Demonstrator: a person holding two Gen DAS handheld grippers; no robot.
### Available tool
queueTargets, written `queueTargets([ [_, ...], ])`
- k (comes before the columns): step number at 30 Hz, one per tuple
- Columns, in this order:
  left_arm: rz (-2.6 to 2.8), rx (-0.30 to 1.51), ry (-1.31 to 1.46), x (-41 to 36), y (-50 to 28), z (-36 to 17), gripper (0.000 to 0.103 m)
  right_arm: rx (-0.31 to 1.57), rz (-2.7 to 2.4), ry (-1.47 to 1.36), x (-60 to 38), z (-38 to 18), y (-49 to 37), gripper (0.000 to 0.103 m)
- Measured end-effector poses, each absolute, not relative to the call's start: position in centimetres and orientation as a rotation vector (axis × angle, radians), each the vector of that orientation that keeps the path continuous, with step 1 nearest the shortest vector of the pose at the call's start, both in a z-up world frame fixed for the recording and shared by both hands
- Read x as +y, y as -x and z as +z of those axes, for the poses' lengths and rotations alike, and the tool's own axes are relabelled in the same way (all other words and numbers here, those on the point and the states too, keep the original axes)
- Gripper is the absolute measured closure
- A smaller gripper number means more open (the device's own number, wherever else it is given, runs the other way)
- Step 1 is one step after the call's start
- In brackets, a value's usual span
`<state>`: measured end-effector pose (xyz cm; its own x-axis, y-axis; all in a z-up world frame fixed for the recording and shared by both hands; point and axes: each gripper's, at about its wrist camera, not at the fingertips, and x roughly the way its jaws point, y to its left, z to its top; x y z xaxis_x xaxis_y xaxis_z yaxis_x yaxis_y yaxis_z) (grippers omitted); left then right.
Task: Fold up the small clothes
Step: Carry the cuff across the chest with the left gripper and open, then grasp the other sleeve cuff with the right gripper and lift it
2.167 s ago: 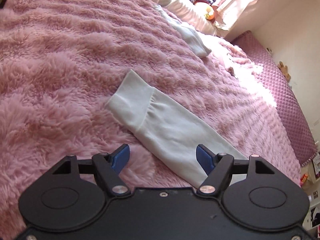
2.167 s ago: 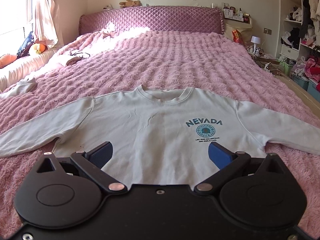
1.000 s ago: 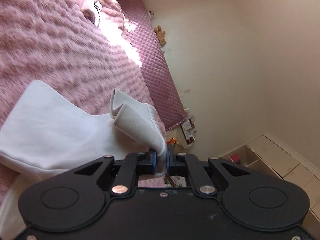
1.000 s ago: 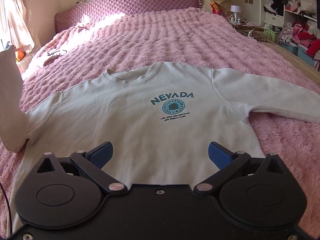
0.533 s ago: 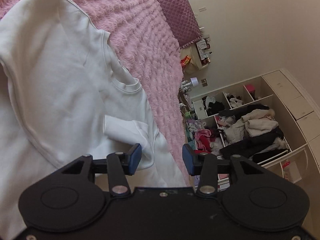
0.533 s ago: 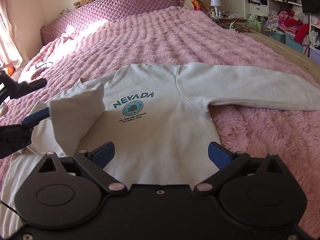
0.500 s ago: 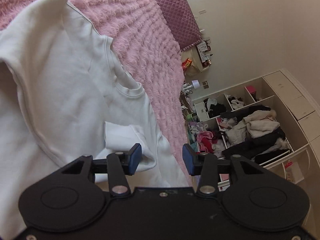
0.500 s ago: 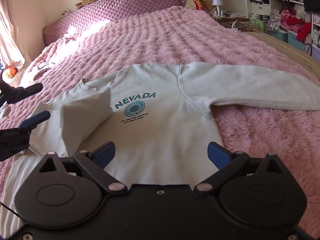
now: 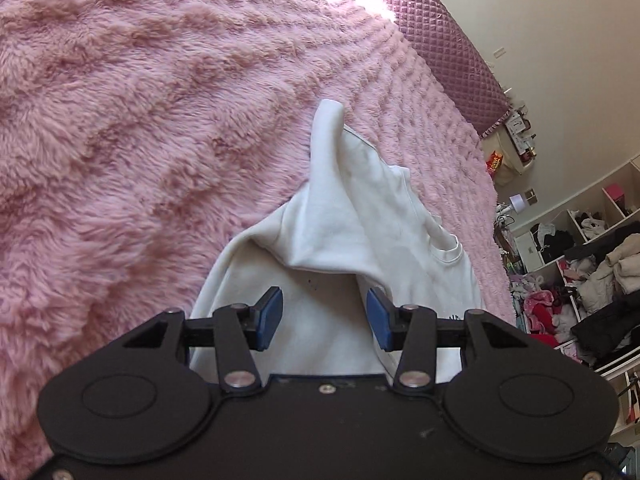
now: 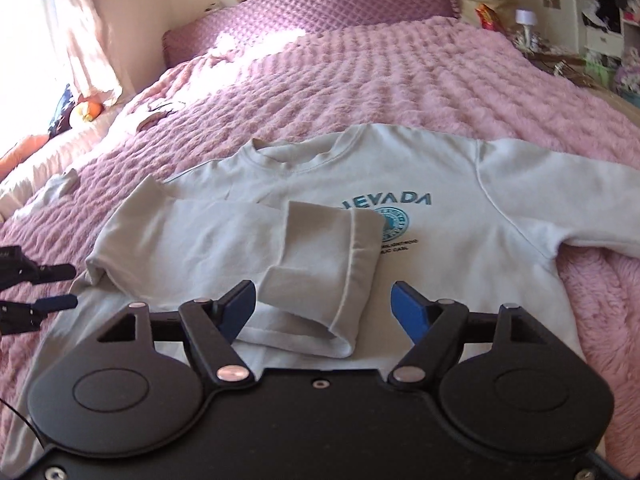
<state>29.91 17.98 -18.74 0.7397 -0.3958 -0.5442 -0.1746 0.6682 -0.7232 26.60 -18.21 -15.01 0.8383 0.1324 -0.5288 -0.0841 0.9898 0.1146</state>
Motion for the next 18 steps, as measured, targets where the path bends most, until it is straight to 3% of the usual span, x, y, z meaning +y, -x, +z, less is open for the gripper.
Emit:
queueTargets([
  [4,-0.117,0.768,0.851,18.0,-29.9,-19.6,0.058,0.532,0.098,0.164,-14.8,-15.2,-27.4,0.026],
  [6,-0.116,0.768,0.843,18.0,-29.7,-19.6,0.058,0.529,0.091,0.275,-13.6,-15.8,-28.4,0.037],
  [8,-0.111,0.769,0.814,17.2,-30.3,-19.3,0.058,0.58,0.071,0.366,-13.0,-16.6,-30.0,0.082],
  [10,-0.105,0.774,0.757,16.2,-30.8,-18.7,0.058,0.61,0.063,0.382,-13.3,-16.6,-30.9,0.095],
  [15,-0.083,0.767,0.599,14.8,-31.4,-17.9,0.058,0.458,-0.107,0.241,-17.7,-11.7,-29.2,0.098],
  [18,-0.086,0.762,0.583,14.6,-31.9,-18.1,0.058,0.516,-0.146,0.166,-21.4,-12.2,-29.0,0.098],
])
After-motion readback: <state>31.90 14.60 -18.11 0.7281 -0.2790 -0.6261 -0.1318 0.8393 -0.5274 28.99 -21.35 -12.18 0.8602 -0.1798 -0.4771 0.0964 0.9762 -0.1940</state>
